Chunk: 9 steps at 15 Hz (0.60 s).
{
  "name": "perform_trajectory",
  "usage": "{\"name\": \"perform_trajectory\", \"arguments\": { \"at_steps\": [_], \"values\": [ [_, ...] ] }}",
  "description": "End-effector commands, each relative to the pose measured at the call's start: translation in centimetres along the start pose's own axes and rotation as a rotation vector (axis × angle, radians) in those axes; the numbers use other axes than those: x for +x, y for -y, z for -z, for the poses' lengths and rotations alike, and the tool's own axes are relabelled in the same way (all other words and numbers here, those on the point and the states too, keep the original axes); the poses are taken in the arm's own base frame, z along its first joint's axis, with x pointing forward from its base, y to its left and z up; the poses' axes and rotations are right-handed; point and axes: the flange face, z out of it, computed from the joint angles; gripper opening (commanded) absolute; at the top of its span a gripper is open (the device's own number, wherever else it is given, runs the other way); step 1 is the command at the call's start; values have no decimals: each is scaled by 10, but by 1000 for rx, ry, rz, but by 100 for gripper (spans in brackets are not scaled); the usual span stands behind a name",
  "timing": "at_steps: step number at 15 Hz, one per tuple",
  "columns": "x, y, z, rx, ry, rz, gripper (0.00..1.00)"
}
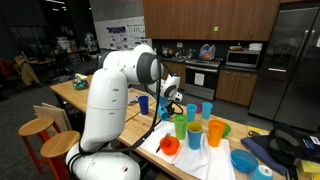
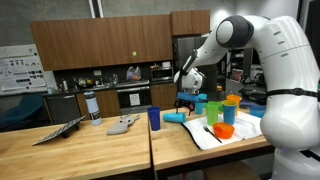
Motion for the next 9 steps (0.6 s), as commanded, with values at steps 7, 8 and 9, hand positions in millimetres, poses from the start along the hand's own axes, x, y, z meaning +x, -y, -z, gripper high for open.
{"name": "perform_trajectory", "arguments": {
  "at_steps": [7,8,9],
  "values": [
    [-1,9,-6,-19,-1,13,70],
    [0,10,-5,-18,-3,15,63],
    [-2,15,-5,-13,-8,11,56]
  ]
}}
